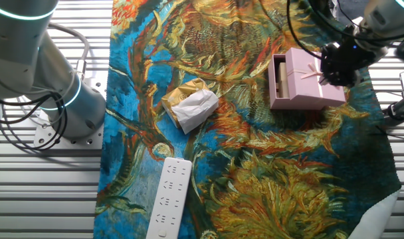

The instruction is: Slide the outer casing onto the gift box

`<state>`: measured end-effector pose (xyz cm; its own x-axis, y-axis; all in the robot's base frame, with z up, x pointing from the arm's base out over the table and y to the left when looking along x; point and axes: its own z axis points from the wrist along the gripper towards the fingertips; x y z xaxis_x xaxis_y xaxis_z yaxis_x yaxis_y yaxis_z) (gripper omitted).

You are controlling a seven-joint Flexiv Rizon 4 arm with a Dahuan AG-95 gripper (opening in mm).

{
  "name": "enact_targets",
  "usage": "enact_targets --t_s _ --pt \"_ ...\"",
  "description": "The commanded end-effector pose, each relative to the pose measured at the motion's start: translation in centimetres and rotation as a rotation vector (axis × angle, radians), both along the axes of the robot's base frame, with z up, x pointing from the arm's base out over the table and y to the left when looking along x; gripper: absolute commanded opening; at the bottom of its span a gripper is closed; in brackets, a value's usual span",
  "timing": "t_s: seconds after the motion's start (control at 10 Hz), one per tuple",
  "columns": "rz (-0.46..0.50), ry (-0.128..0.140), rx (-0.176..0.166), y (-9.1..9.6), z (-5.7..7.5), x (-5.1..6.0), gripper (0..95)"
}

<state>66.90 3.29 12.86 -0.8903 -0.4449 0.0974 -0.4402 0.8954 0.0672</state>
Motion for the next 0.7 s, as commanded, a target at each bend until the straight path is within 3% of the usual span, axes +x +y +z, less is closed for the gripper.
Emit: enact_targets --t_s 0.1,0.5,0.7 --pt "-0.02 0.01 -0.011 0.01 -0.02 0.19 0.0" --pt "-0.045 0.032 -0.006 0.01 -0.02 0.19 0.0" --pt "-0.036 0.029 0.006 0.01 -0.02 0.19 0.0"
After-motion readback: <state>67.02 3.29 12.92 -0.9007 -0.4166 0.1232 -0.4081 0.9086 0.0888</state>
